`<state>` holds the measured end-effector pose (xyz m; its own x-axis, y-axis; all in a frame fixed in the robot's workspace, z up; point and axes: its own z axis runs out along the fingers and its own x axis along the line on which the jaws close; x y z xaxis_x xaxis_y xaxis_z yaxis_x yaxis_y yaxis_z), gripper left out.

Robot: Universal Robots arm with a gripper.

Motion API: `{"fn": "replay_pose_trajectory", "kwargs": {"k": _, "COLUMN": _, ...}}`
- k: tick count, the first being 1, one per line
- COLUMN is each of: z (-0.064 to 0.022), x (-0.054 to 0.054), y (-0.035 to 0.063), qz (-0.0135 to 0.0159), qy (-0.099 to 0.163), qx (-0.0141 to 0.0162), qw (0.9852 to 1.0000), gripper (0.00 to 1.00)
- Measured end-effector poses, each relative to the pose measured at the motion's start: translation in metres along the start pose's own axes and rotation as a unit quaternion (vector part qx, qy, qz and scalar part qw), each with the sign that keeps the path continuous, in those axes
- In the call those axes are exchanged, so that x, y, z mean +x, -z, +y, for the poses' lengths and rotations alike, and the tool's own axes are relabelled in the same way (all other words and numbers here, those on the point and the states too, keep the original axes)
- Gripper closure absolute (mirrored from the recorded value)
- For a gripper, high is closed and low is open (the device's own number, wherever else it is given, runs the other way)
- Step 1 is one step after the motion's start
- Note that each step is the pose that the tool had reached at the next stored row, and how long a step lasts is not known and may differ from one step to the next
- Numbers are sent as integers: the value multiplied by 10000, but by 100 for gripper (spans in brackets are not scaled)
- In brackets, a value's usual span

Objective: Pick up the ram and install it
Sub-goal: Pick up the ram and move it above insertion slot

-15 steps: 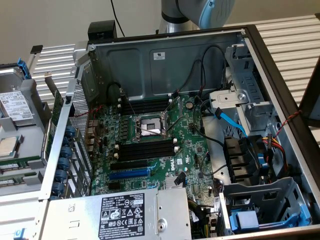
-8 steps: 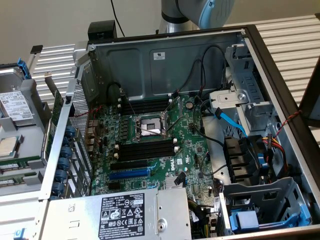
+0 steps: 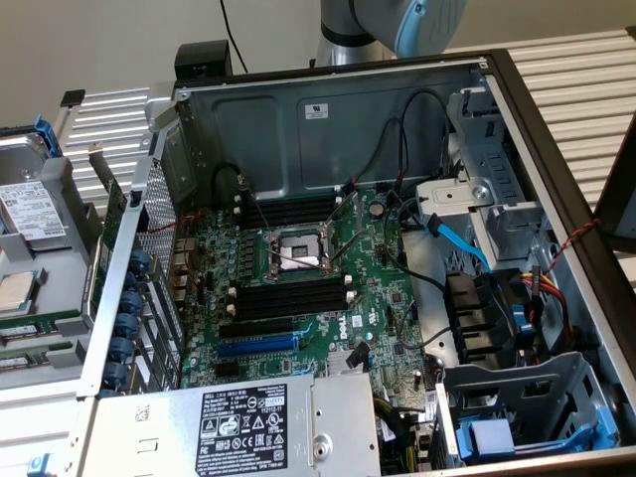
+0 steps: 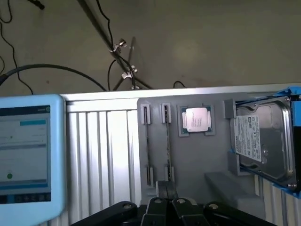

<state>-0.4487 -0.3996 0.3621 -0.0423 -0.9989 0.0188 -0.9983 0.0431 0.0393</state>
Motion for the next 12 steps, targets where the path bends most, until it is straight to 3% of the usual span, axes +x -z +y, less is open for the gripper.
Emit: {"fn": "replay_pose_trajectory", "kwargs": {"k": 12, "z": 25, "x": 1, "y": -16, "qz": 25, "qy": 613, "qx": 19, "qw": 9981, "gripper": 89}}
